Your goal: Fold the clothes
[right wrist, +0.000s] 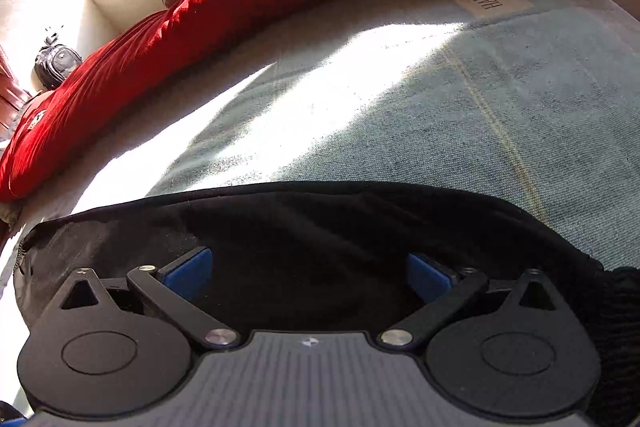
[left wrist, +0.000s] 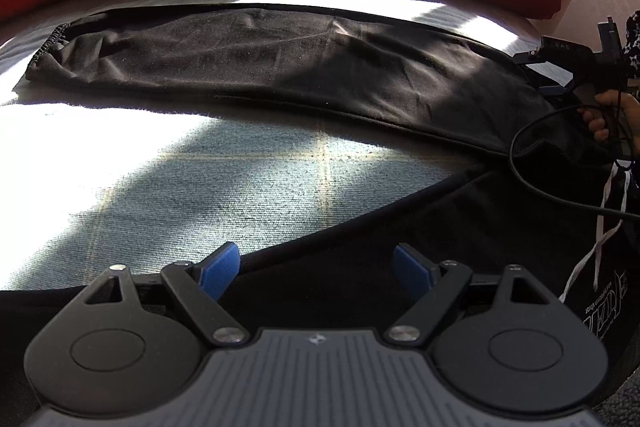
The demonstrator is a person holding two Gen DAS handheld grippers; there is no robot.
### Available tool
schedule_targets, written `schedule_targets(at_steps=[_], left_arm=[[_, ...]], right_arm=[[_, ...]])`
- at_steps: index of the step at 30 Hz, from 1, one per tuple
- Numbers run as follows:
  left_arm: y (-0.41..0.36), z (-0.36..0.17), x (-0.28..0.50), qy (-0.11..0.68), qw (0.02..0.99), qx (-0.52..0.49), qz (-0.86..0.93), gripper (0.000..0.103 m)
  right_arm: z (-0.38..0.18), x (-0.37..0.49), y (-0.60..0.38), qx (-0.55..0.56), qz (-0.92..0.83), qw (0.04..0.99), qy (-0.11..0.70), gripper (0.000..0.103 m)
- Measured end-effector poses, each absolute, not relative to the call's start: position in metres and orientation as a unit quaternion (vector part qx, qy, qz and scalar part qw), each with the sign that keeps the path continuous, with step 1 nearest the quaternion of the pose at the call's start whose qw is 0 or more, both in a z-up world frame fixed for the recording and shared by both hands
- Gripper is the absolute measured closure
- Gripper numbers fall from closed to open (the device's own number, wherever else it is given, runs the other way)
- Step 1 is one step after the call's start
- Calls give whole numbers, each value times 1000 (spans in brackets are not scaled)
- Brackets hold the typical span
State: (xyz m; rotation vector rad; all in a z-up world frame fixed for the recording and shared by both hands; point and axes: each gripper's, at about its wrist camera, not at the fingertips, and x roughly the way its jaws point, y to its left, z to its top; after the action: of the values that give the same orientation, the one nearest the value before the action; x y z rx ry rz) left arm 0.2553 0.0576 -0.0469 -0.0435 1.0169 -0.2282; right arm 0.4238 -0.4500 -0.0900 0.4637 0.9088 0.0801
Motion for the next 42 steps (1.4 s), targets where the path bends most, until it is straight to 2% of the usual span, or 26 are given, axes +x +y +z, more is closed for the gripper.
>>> schedule_targets(at_steps=[5, 11, 19, 27, 35, 42], left_arm=[[57, -52, 253, 493, 863, -23, -110, 19], [62, -55, 253, 497, 861, -24, -110, 19], [68, -60, 251, 502, 857, -30, -108, 16], [71, -59, 247, 495, 861, -36, -114, 13], [91, -48, 237, 480, 872, -47, -82, 13], [126, -45, 213, 470, 879, -80, -30, 13]], right_arm=[[-86, 441, -455, 226, 30, 870, 438, 0], [-57, 426, -418, 173, 56, 879, 441, 0], [-90, 454, -378, 68, 45, 882, 464, 0], [-69, 447, -366, 75, 48, 878, 469, 0], [-38, 449, -263, 29, 188, 871, 453, 0], [-52, 488, -170, 92, 293, 824, 476, 0]])
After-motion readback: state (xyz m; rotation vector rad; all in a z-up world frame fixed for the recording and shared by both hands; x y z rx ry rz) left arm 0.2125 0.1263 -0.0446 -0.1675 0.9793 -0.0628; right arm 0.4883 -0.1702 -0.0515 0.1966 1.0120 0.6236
